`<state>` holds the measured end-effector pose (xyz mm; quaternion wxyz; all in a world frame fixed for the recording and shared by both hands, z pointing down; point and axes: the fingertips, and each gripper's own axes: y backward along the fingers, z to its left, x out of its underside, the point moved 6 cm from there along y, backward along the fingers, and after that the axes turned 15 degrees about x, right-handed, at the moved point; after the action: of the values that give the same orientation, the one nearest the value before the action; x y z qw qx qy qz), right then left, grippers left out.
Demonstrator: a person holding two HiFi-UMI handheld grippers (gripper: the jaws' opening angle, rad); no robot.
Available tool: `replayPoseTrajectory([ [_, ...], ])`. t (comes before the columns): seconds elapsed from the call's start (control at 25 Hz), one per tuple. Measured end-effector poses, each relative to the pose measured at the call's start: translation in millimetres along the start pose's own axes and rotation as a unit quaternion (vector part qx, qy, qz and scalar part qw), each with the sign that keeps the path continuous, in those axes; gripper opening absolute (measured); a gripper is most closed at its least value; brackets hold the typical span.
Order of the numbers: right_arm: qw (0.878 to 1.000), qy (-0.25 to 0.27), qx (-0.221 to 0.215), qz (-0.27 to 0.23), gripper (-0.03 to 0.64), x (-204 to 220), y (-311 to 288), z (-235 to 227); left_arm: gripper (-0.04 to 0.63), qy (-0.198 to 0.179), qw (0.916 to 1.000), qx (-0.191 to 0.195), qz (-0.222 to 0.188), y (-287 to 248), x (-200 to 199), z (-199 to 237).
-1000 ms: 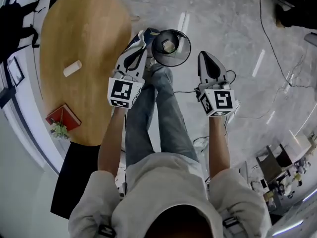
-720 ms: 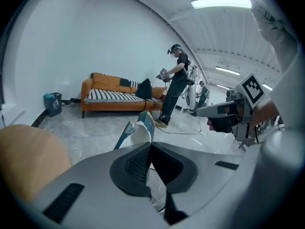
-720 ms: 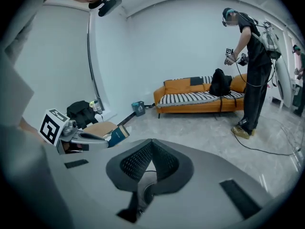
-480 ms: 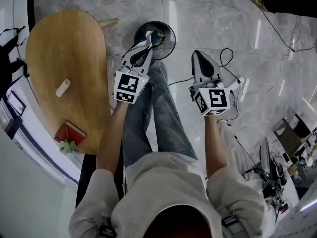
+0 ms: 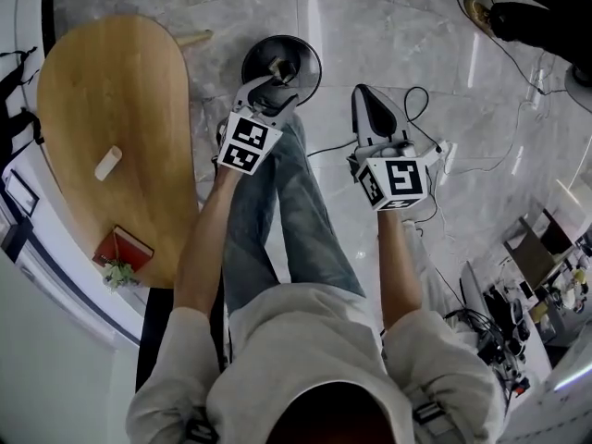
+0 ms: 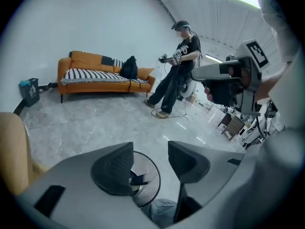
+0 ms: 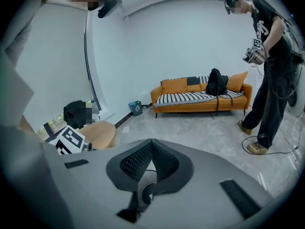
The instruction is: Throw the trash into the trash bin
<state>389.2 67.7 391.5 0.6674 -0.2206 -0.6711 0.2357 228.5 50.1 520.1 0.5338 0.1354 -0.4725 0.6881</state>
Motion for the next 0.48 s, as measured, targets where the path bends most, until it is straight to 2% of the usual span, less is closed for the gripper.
replayPoseTrajectory([
  [0.28, 0.999, 0.021, -0.033, 0.004, 0.029, -9.5, -8.1, 25.0, 0.186, 0.003, 0.9979, -0.044, -0.047, 32.7, -12.3, 12.1],
  [0.36, 0.999, 0.029, -0.045, 0.0, 0.029, -14.2, -10.6, 35.0, 0.129, 0.005, 0.9961, -0.061, -0.063, 44.7, -14.3, 15.7],
  [0.44, 0.998, 0.039, -0.058, -0.002, 0.028, -19.7, -14.2, 43.7, 0.036, 0.008, 0.9928, -0.085, -0.083, 58.9, -17.0, 18.9],
  [0.48, 0.997, 0.044, -0.065, -0.002, 0.029, -22.6, -16.1, 48.0, 0.024, 0.012, 0.9907, -0.097, -0.095, 66.6, -18.6, 20.4],
])
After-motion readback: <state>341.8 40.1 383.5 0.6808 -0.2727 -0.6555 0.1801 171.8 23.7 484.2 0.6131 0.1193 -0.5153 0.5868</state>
